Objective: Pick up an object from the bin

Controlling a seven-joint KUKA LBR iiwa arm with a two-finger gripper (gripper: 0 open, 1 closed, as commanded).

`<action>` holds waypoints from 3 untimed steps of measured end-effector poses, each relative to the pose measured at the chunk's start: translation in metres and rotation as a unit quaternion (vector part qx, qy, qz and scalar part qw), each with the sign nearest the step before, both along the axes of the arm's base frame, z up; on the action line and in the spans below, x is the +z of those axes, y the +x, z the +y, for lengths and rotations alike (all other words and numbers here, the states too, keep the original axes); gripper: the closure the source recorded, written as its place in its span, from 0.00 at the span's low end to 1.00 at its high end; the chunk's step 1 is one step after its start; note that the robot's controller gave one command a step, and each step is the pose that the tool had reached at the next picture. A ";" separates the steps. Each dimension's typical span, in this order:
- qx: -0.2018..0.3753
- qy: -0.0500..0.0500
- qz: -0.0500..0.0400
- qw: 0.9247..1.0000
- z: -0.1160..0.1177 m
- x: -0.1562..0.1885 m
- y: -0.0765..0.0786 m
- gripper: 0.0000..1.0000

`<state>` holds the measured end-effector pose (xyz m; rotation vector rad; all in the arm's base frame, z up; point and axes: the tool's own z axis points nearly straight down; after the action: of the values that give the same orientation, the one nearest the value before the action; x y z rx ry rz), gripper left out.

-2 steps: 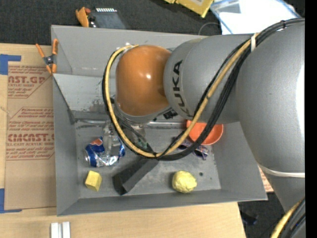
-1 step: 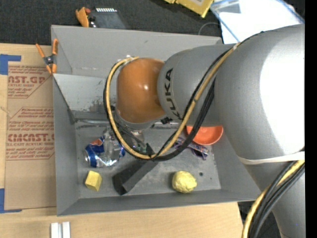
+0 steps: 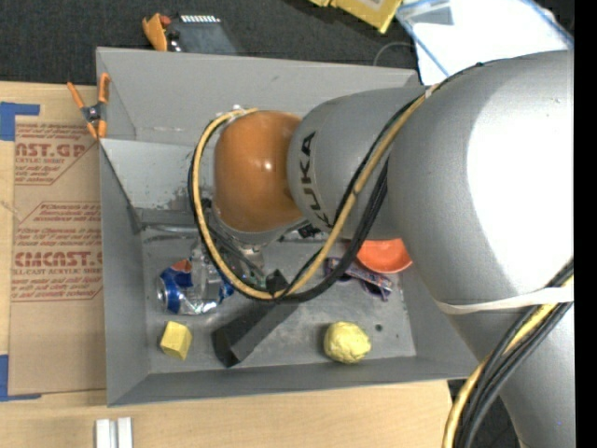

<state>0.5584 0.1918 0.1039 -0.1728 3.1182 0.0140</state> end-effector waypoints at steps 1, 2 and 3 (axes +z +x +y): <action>0.156 0.000 -0.005 0.988 -0.049 -0.019 0.001 1.00; 0.167 0.000 -0.009 0.986 -0.051 -0.030 0.023 0.00; 0.167 0.001 -0.010 0.986 -0.047 -0.031 0.025 1.00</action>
Offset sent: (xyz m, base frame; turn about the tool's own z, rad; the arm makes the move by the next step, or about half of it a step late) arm 0.0225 -0.0494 -0.0339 -0.3375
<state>0.5837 0.1444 0.0734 -0.6884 3.0269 0.0214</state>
